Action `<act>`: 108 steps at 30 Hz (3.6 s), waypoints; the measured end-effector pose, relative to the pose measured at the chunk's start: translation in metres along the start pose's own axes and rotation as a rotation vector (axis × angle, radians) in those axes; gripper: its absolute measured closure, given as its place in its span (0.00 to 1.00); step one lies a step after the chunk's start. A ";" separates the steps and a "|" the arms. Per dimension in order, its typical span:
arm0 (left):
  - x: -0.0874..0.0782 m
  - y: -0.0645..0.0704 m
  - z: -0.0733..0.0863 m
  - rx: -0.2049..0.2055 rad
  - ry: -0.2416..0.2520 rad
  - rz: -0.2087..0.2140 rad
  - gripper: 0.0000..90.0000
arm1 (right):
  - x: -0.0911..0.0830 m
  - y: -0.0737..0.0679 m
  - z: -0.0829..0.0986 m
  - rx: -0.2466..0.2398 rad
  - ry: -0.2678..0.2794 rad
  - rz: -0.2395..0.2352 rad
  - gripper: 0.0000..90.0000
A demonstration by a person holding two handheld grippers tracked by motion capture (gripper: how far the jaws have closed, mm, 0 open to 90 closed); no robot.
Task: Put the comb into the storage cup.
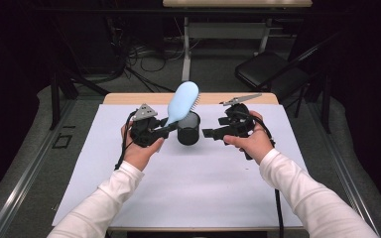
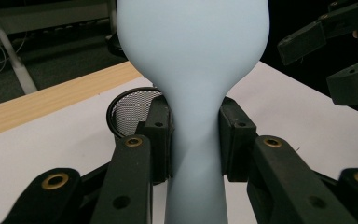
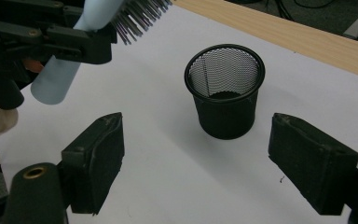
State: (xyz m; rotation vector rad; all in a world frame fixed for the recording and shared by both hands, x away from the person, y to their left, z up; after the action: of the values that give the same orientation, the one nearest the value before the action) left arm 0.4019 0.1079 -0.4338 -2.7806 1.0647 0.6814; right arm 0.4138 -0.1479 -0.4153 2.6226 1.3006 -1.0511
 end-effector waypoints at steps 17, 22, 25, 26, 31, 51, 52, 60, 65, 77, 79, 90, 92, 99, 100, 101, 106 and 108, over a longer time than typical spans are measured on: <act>0.007 -0.003 -0.002 -0.010 0.007 -0.009 0.77 | 0.007 0.001 -0.032 0.089 0.020 -0.050 0.20; 0.008 -0.004 -0.002 -0.016 0.008 -0.012 0.77 | 0.009 0.004 -0.042 0.149 0.044 -0.081 0.16; 0.008 -0.004 -0.002 -0.018 0.009 -0.011 0.77 | 0.010 0.005 -0.045 0.176 0.049 -0.086 0.15; 0.008 -0.003 -0.002 -0.019 0.009 -0.012 0.77 | 0.010 0.005 -0.046 0.182 0.050 -0.078 0.15; 0.009 -0.003 -0.002 -0.017 0.010 -0.010 0.77 | 0.013 0.007 -0.050 0.211 0.060 -0.071 0.10; 0.017 0.004 -0.001 -0.002 0.023 -0.003 0.77 | 0.024 0.009 -0.063 0.287 0.149 -0.152 0.05; 0.017 0.004 -0.001 -0.001 0.023 -0.003 0.77 | 0.025 0.010 -0.063 0.291 0.151 -0.150 0.05; 0.023 0.009 0.000 0.001 0.025 0.011 0.77 | 0.027 0.013 -0.065 0.318 0.173 -0.154 0.14; 0.023 0.014 0.000 0.012 0.028 0.025 0.77 | 0.027 0.016 -0.065 0.332 0.172 -0.160 0.16; 0.026 0.018 0.001 0.011 0.035 0.037 0.77 | 0.028 0.019 -0.066 0.350 0.180 -0.184 0.24; 0.026 0.018 0.001 0.011 0.034 0.037 0.77 | 0.028 0.020 -0.066 0.355 0.181 -0.188 0.27; 0.026 0.017 0.001 0.009 0.038 0.036 0.77 | 0.027 0.026 -0.066 0.402 0.201 -0.196 0.37; 0.026 0.016 0.001 0.005 0.039 0.035 0.77 | 0.027 0.027 -0.067 0.414 0.206 -0.199 0.39; 0.026 0.014 0.003 0.000 0.040 0.039 0.77 | 0.028 0.028 -0.067 0.432 0.215 -0.209 0.44; 0.027 0.014 0.004 0.000 0.039 0.038 0.77 | 0.028 0.029 -0.066 0.440 0.217 -0.212 0.45; 0.027 0.014 0.004 0.000 0.039 0.038 0.77 | 0.028 0.029 -0.066 0.446 0.217 -0.214 0.46; 0.027 0.013 0.006 -0.003 0.040 0.039 0.77 | 0.028 0.029 -0.066 0.460 0.218 -0.226 0.49; 0.027 0.012 0.007 0.003 0.034 0.040 0.77 | 0.029 0.029 -0.066 0.465 0.216 -0.229 0.49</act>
State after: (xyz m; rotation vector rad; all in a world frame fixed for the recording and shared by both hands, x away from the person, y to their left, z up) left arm 0.4090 0.0837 -0.4510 -2.7852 1.1292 0.6390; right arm 0.4833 -0.1262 -0.3882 3.0502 1.6014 -1.2640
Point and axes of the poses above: each handheld gripper's, and its own axes: x roughly forward along the jaws, z roughly out of its underside, y roughly to its right, the point moved 2 cm from there along x, roughly forward along the jaws, and after that the axes turned 4 degrees about -z, right-handed, at the moved point
